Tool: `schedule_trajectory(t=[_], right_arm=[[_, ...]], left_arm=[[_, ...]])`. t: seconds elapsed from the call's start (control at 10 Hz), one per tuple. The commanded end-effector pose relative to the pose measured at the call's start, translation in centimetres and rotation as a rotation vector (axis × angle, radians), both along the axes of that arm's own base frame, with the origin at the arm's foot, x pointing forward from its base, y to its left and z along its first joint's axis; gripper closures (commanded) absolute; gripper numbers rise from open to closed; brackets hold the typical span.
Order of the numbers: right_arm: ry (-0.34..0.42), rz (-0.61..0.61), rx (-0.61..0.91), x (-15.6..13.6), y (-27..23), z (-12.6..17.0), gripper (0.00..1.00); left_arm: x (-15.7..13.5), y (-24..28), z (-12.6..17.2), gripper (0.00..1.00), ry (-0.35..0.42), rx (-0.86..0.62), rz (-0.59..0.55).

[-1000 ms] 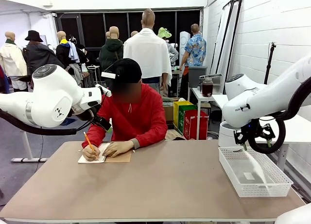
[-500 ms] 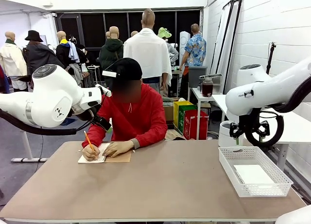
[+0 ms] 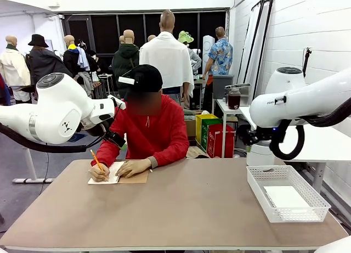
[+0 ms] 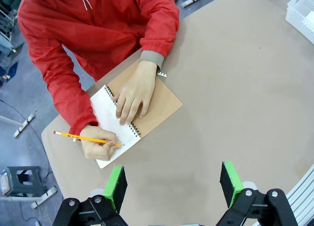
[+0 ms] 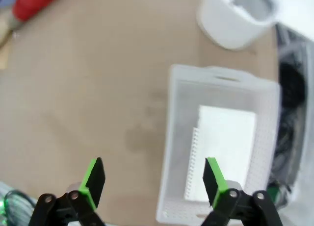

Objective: Sort the paper based on its condition.
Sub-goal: If a person hands you a paper, place it in the Organizing basket , and if it's crumpled, put it in the Trash can.

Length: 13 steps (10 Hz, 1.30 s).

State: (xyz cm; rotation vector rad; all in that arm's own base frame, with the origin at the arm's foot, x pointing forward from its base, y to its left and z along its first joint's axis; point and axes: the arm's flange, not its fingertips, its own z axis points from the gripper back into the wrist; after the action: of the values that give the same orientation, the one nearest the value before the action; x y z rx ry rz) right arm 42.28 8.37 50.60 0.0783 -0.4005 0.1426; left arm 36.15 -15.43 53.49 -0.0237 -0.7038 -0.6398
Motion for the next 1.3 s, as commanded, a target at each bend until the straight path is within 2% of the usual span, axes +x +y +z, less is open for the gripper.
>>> schedule_trajectory(t=[0.0,0.4,0.6,0.9,1.2], right_arm=[[0.029,0.195,0.139,-0.6,0.7,-1.0,0.00],[-0.031,0.449,0.176,-3.0,3.8,-2.1,0.00],[-0.121,0.519,0.156,-4.7,5.1,-2.6,0.00],[-0.231,0.513,0.157,-6.5,6.5,-2.9,0.00],[-0.257,0.513,0.167,-7.0,7.3,-3.0,0.00]], left_arm=[[0.0,0.1,0.0,0.00,0.003,0.000,0.002],[0.0,0.1,0.0,0.00,0.003,0.000,0.002],[0.0,0.1,0.0,0.00,0.003,0.000,0.002],[0.0,0.1,0.0,0.00,0.003,0.000,0.002],[0.0,0.1,0.0,0.00,0.003,0.000,0.002]])
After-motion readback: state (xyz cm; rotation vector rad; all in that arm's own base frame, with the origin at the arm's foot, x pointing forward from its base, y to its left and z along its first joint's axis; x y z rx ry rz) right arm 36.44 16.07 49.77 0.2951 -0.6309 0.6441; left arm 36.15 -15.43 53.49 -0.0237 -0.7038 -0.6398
